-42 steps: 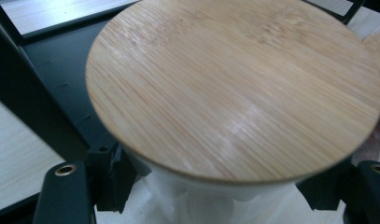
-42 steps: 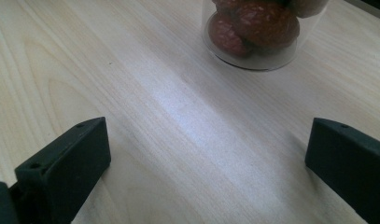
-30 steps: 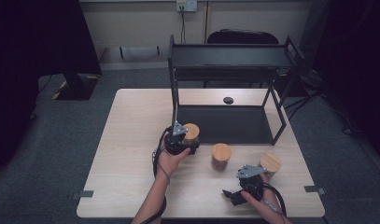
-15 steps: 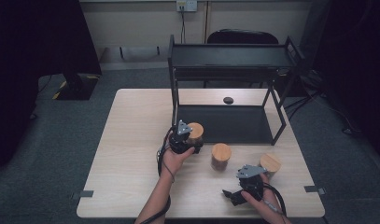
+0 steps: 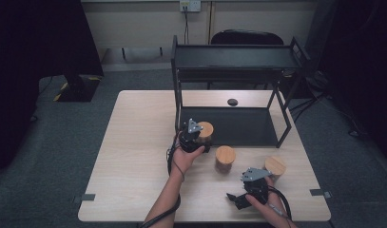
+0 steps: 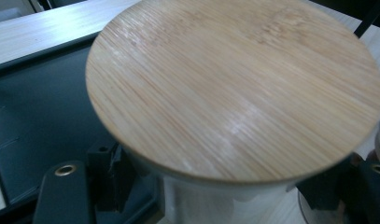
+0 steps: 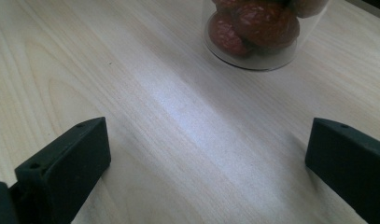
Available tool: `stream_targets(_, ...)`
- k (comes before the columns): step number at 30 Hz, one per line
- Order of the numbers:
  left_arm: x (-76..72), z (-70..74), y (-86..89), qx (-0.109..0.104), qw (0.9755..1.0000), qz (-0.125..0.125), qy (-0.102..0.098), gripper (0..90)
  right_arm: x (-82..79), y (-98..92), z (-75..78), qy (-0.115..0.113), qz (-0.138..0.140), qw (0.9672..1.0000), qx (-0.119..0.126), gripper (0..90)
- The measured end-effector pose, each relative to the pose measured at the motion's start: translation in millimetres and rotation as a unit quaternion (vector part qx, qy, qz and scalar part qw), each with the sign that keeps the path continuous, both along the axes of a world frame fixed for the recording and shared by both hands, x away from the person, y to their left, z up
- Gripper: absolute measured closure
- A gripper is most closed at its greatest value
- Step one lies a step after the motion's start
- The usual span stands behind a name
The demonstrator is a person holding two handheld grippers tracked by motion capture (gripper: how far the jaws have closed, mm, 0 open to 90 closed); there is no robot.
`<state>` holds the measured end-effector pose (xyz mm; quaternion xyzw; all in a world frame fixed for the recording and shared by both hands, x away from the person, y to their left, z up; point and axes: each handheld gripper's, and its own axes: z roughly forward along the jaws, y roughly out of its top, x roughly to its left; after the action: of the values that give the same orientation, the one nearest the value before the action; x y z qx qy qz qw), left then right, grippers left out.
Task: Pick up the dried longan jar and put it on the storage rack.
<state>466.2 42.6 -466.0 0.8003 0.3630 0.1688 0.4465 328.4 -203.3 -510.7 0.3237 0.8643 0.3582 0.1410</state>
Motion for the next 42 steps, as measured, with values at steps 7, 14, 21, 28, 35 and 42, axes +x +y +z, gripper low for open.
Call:
stream_targets(7,8.3,0.1,-9.2,0.0,1.0,0.008,-0.003,25.9,0.0,0.0,0.0,0.0,0.0,1.0,0.0,0.0)
stream_targets(14,13.7,-2.7,-12.9,-0.001,0.9999,0.015,-0.003,25.9,0.0,0.0,0.0,0.0,0.0,1.0,0.0,0.0)
stream_targets(21,18.0,-3.2,-14.8,0.002,0.9997,0.023,-0.003,25.9,0.0,0.0,0.1,0.0,0.0,1.0,0.0,0.0)
stream_targets(28,25.5,-2.1,-16.0,0.007,0.9994,0.035,-0.003,25.9,0.0,0.0,0.0,0.0,0.0,1.0,0.0,0.0)
stream_targets(35,34.0,-2.8,-20.5,0.016,0.9987,0.048,-0.009,26.0,0.0,-0.1,0.1,0.0,0.0,1.0,0.0,0.0)
stream_targets(42,41.3,-7.1,-22.0,0.026,0.9975,0.064,-0.008,25.9,0.0,-0.1,0.0,0.0,0.0,1.0,0.0,0.0)
